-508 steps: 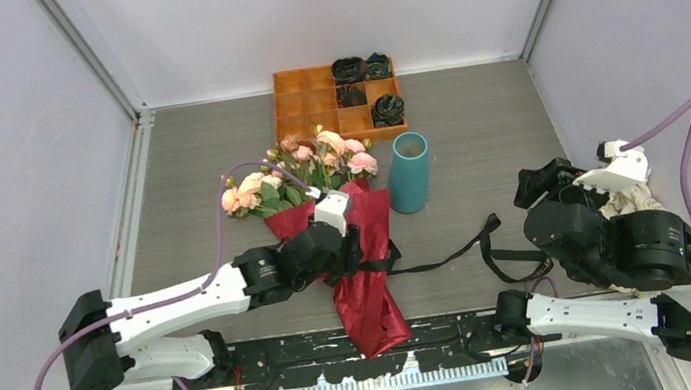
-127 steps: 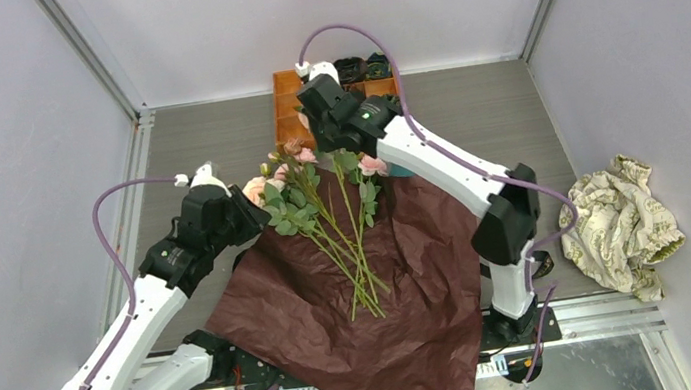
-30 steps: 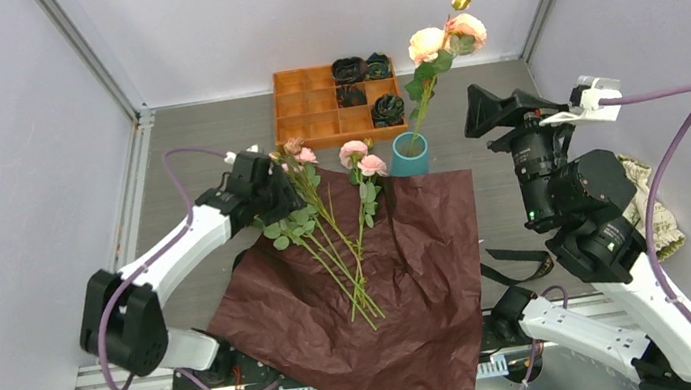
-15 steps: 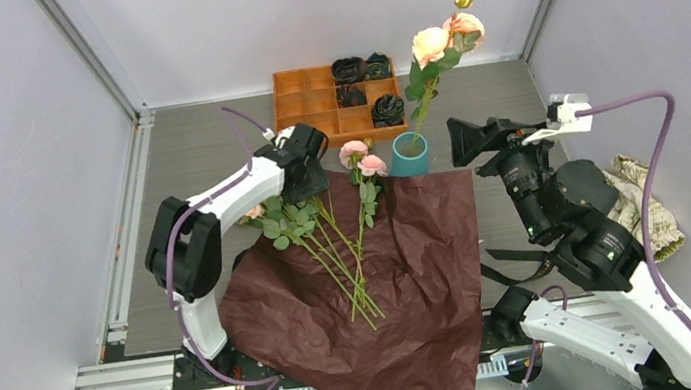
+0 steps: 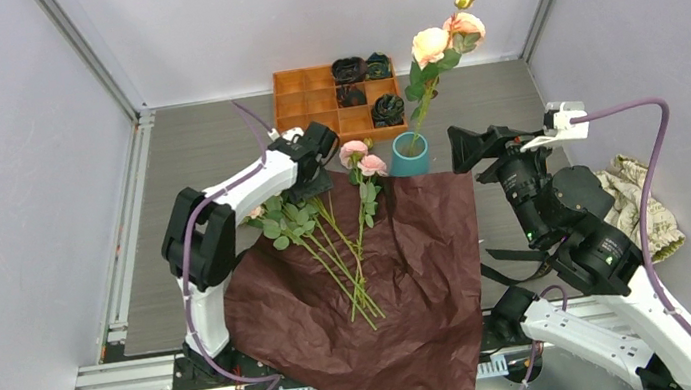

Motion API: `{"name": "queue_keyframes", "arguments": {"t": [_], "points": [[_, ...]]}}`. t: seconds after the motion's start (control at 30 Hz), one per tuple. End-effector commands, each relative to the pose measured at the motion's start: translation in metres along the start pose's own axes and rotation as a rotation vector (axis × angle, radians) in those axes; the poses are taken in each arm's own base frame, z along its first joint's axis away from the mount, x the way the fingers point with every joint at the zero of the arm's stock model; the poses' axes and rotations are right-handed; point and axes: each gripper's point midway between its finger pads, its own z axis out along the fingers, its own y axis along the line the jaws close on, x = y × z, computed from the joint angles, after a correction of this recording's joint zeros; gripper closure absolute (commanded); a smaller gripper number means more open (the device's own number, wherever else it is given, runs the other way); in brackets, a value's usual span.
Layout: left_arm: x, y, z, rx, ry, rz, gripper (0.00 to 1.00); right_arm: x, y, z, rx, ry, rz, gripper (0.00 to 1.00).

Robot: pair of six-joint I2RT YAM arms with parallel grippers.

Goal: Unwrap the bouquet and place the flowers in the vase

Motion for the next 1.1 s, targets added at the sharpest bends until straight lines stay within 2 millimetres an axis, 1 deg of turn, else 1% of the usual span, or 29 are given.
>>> {"name": "queue_keyframes", "arguments": {"t": [0.0,0.1,0.2,0.33,0.43,0.57,0.7,0.83,0.9,0.97,1.03,1.07], "points": [[-0.005,-0.001,0.008,-0.038,-0.013,-0.015,0.49,-0.011,-0.002,-0.002,0.009,-0.041,0.031,0.2],[-0.009,-0.011,0.012,-0.018,-0.017,-0.011,0.56,-0.009,-0.002,-0.003,0.006,-0.038,0.033,0.2],[-0.016,-0.019,0.009,0.012,-0.033,-0.016,0.68,-0.009,-0.003,-0.004,0.005,-0.037,0.035,0.2],[-0.028,-0.023,-0.005,0.033,-0.058,-0.015,0.89,-0.009,-0.004,-0.005,0.006,-0.041,0.04,0.2],[-0.033,-0.02,-0.019,0.039,-0.079,-0.006,0.99,-0.006,-0.002,-0.004,-0.001,-0.034,0.042,0.2],[-0.036,-0.011,-0.036,0.045,-0.101,0.0,1.0,-0.004,0.002,-0.002,-0.013,-0.021,0.045,0.21],[-0.033,-0.001,-0.045,0.046,-0.102,0.001,1.0,-0.004,0.003,-0.002,-0.019,-0.018,0.048,0.21],[-0.024,0.003,-0.05,0.063,-0.078,0.015,0.91,-0.005,0.006,0.0,-0.024,-0.015,0.048,0.21],[-0.023,0.002,-0.055,0.091,-0.079,0.011,0.86,-0.003,0.009,0.001,-0.03,0.0,0.047,0.21],[-0.025,0.0,-0.059,0.117,-0.085,0.01,0.84,-0.002,0.011,0.0,-0.039,0.01,0.06,0.22],[-0.028,-0.002,-0.065,0.129,-0.093,0.016,0.9,-0.001,0.01,-0.002,-0.043,0.01,0.076,0.22],[-0.031,-0.002,-0.068,0.137,-0.1,0.016,0.95,0.0,0.009,-0.003,-0.04,0.009,0.08,0.22]]}}
